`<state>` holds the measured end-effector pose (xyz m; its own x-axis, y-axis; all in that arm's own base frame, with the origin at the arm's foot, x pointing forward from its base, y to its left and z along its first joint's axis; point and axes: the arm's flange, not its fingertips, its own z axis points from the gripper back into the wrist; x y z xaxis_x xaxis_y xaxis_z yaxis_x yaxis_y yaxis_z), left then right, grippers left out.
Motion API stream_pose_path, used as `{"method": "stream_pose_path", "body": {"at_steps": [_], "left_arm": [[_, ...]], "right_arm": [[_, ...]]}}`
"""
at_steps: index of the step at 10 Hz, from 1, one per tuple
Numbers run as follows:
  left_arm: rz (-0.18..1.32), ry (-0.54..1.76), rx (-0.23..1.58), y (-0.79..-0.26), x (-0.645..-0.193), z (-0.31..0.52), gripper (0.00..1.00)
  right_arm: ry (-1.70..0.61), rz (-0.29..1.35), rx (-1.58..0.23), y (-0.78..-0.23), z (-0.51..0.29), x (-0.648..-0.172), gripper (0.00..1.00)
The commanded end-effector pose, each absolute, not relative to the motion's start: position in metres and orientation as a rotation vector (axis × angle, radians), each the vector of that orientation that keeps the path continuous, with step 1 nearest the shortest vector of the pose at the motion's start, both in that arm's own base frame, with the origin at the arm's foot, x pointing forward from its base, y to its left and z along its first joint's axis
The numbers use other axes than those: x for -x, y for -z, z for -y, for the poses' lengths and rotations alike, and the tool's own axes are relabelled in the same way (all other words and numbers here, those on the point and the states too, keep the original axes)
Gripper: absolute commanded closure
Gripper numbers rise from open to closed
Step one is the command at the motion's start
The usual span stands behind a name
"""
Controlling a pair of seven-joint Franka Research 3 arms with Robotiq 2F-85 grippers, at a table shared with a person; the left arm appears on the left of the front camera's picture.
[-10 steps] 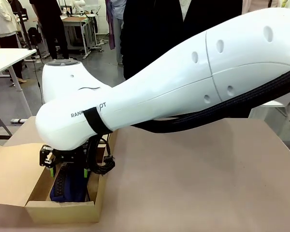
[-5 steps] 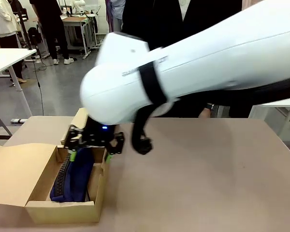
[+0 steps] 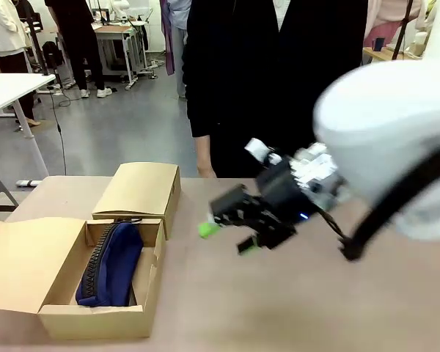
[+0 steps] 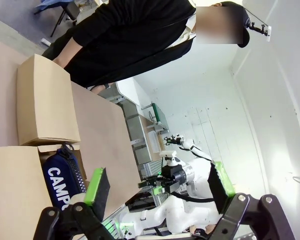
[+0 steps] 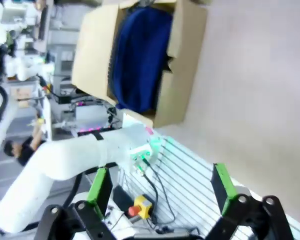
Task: Place items inside the box.
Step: Pick up a Pencil pouch or Stapler and place it inside the Mailer Box closest to the robot.
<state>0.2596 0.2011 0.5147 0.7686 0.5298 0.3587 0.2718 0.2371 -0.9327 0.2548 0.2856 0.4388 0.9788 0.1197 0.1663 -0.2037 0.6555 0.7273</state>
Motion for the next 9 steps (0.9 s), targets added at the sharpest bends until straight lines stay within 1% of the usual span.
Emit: {"method": "stream_pose_path", "body": {"at_steps": [1,4,5,7,9], "left_arm": [[0.750,-0.183,1.365,-0.515,-0.259,-0.200,0.00],[0.750,-0.183,1.365,-0.515,-0.259,-0.200,0.00],[0.750,-0.183,1.365,-0.515,-0.259,-0.200,0.00],[0.750,-0.183,1.365,-0.515,-0.259,-0.200,0.00],[0.750,-0.183,1.365,-0.515,-0.259,-0.200,0.00]], "right_arm": [[-0.227,0.103,-0.797,-0.447,-0.317,-0.271,0.00],[-0.227,0.103,-0.797,-0.447,-0.317,-0.271,0.00],[-0.215,0.108,-0.817,-0.445,-0.302,-0.256,0.00],[-0.096,0.205,-0.954,-0.465,-0.237,-0.279,0.00],[0.041,0.225,-1.028,-0.473,-0.157,-0.298,0.00]]}}
